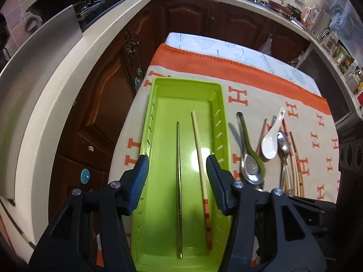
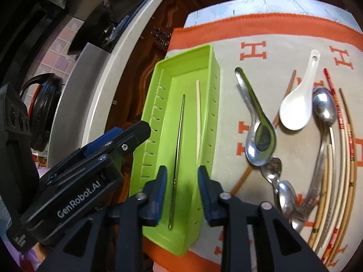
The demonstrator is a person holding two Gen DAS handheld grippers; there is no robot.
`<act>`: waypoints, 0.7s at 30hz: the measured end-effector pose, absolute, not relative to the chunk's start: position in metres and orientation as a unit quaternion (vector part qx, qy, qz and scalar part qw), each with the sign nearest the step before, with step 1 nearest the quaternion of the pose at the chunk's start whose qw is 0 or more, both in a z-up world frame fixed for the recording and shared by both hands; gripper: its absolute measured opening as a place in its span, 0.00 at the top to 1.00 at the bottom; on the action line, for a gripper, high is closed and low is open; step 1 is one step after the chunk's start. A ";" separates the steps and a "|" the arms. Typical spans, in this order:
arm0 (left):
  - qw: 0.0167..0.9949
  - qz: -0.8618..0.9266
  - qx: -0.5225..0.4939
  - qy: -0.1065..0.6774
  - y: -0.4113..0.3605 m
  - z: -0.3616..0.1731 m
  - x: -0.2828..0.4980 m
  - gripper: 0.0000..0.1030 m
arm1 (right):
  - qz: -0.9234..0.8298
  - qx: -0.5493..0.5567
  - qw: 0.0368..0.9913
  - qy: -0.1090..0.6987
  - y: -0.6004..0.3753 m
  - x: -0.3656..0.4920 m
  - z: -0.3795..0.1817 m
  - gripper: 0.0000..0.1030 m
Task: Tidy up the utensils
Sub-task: 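Carry both chopsticks into the green tray and open both tools, then move both open tools back over the utensil pile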
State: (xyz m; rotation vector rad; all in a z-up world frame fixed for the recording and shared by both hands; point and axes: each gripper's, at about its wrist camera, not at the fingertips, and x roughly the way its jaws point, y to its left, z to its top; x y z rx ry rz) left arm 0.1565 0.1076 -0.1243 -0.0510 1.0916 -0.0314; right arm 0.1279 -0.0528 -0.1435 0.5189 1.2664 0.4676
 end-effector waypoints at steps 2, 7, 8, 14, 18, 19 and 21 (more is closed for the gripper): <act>0.857 -0.014 -0.031 0.514 0.108 -0.119 0.148 0.50 | 0.216 0.232 0.757 0.572 -0.057 0.121 -0.137 0.71; 0.858 -0.016 -0.045 0.512 0.106 -0.114 0.127 0.48 | 0.208 0.212 0.777 0.555 -0.067 0.103 -0.121 0.71; 0.860 -0.017 -0.041 0.509 0.103 -0.112 0.121 0.48 | 0.208 0.211 0.778 0.554 -0.071 0.099 -0.119 0.71; 0.865 -0.023 -0.038 0.499 0.093 -0.103 0.091 0.48 | 0.203 0.196 0.798 0.532 -0.090 0.075 -0.105 0.71; 0.867 -0.026 -0.040 0.497 0.088 -0.098 0.079 0.48 | 0.192 0.190 0.812 0.517 -0.102 0.063 -0.097 0.71; 0.869 -0.026 -0.036 0.493 0.085 -0.095 0.075 0.48 | 0.188 0.186 0.817 0.512 -0.106 0.061 -0.095 0.71; 0.872 -0.027 -0.031 0.487 0.080 -0.091 0.071 0.48 | 0.181 0.182 0.824 0.505 -0.111 0.057 -0.091 0.71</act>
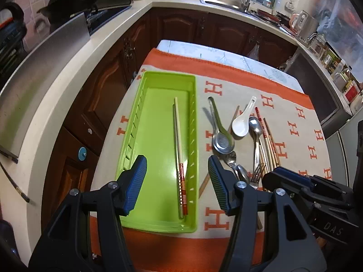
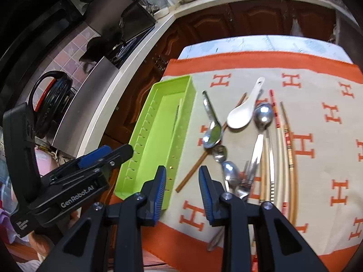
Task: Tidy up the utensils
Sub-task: 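Move both open tools back over the utensil pile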
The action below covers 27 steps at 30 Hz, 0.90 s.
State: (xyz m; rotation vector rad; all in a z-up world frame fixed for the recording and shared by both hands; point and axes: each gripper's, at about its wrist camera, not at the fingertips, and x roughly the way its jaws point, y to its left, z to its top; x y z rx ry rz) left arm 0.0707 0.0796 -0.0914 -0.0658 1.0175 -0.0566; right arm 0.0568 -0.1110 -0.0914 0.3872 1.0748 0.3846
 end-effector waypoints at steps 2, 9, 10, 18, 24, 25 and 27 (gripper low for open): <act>0.877 -0.030 -0.025 0.479 0.072 -0.086 0.067 0.48 | 0.175 0.179 0.830 0.498 -0.117 0.052 -0.089 0.71; 0.885 -0.057 0.000 0.463 0.039 -0.072 0.055 0.48 | 0.153 0.158 0.853 0.473 -0.134 0.039 -0.079 0.71; 0.885 -0.061 0.002 0.461 0.035 -0.071 0.054 0.48 | 0.150 0.157 0.856 0.470 -0.137 0.038 -0.078 0.71; 0.881 -0.099 0.017 0.462 -0.002 -0.074 0.049 0.48 | 0.110 0.145 0.869 0.460 -0.167 0.031 -0.083 0.71; 0.871 -0.108 0.034 0.479 -0.025 -0.091 0.054 0.48 | 0.081 0.161 0.863 0.472 -0.199 0.030 -0.101 0.71; 0.869 -0.109 0.037 0.481 -0.027 -0.095 0.055 0.48 | 0.075 0.162 0.862 0.474 -0.204 0.030 -0.104 0.71; 0.866 -0.110 0.045 0.486 -0.034 -0.102 0.058 0.48 | 0.069 0.163 0.859 0.481 -0.211 0.031 -0.111 0.71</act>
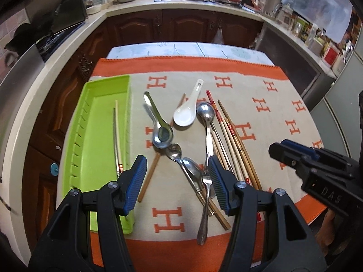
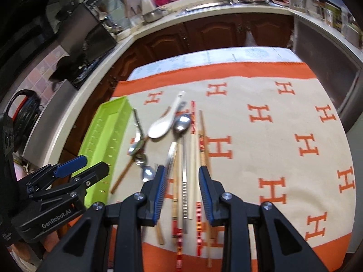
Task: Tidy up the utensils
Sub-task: 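Move both open tools back over the utensil pile, then grasp a plain wooden chopstick with the right tool while the left tool grasps a red-banded wooden chopstick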
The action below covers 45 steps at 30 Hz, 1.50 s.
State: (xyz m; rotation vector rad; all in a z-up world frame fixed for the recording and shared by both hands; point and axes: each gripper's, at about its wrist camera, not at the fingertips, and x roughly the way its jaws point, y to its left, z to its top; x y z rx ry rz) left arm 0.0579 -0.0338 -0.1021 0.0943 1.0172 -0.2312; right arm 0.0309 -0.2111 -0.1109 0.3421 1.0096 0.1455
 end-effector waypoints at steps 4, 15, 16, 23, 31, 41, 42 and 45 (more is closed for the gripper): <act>0.855 -0.117 0.058 0.502 -0.048 -0.121 0.065 0.48 | 0.062 0.160 0.847 0.503 -0.224 0.035 -0.130 0.74; 0.826 -0.131 0.059 0.545 -0.074 -0.158 0.076 0.48 | 0.093 0.123 0.800 0.580 -0.223 0.037 -0.185 0.86; 0.824 -0.131 0.057 0.548 -0.075 -0.160 0.076 0.48 | 0.096 0.124 0.795 0.586 -0.224 0.037 -0.189 0.86; 0.820 -0.127 0.050 0.556 -0.080 -0.167 0.079 0.48 | 0.111 0.103 0.793 0.590 -0.218 0.037 -0.192 0.86; 0.819 -0.129 0.053 0.557 -0.086 -0.168 0.079 0.48 | 0.099 0.057 0.800 0.589 -0.206 0.049 -0.193 0.88; 0.818 -0.137 0.049 0.556 -0.093 -0.166 0.085 0.48 | 0.085 0.053 0.815 0.570 -0.206 0.072 -0.195 0.95; 0.817 -0.140 0.045 0.557 -0.094 -0.166 0.085 0.49 | 0.086 0.071 0.813 0.572 -0.212 0.073 -0.196 0.94; 0.806 -0.158 0.020 0.570 -0.096 -0.168 0.092 0.59 | 0.076 0.106 0.811 0.570 -0.227 0.072 -0.198 0.94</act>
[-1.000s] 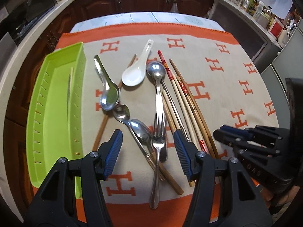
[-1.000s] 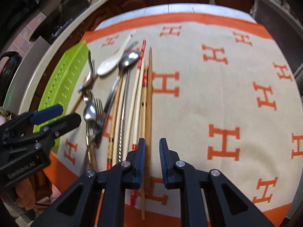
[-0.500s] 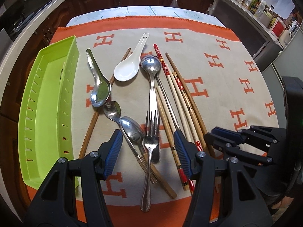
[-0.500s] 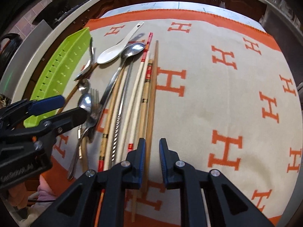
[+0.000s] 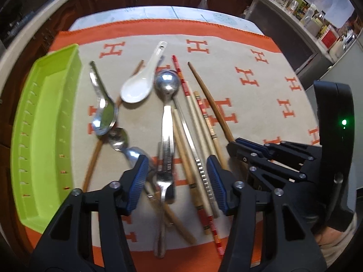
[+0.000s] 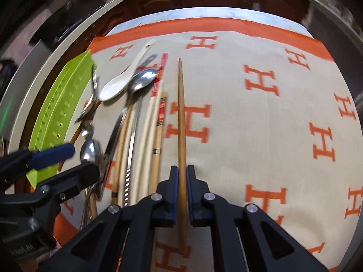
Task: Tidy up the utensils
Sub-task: 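Grasp a plain wooden chopstick with the right tool while the left tool grasps a red-banded wooden chopstick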
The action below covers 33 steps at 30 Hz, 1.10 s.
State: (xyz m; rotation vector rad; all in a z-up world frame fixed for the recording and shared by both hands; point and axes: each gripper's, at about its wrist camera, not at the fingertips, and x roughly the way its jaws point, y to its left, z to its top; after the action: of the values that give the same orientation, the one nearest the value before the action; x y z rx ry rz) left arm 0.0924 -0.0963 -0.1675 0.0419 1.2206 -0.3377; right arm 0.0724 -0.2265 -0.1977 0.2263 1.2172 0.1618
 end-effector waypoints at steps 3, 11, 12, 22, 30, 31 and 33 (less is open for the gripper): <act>0.777 -0.186 -0.022 0.600 -0.102 -0.174 0.105 0.70 | 0.077 0.146 0.803 0.573 -0.242 0.071 -0.200 0.94; 0.723 -0.215 -0.076 0.652 -0.130 -0.189 0.125 0.79 | 0.061 0.206 0.786 0.580 -0.269 0.055 -0.204 0.94; 0.720 -0.215 -0.078 0.655 -0.132 -0.191 0.126 0.79 | 0.061 0.208 0.785 0.580 -0.270 0.053 -0.204 0.94; 0.694 -0.193 -0.081 0.689 -0.148 -0.222 0.126 0.83 | 0.057 0.219 0.782 0.581 -0.275 0.042 -0.203 0.94; 0.701 -0.179 -0.049 0.689 -0.163 -0.228 0.125 0.83 | 0.056 0.208 0.785 0.580 -0.272 0.042 -0.203 0.94; 0.706 -0.177 -0.032 0.685 -0.169 -0.227 0.124 0.83 | 0.056 0.206 0.786 0.580 -0.271 0.043 -0.203 0.94; 0.715 -0.174 -0.002 0.677 -0.179 -0.225 0.121 0.83 | 0.055 0.204 0.787 0.579 -0.270 0.042 -0.203 0.94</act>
State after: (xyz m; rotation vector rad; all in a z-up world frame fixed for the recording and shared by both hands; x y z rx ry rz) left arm 0.1208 -0.1787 -0.2252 -0.0041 1.4995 -0.3850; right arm 0.0422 -0.2698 -0.2033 0.4388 1.2482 0.1192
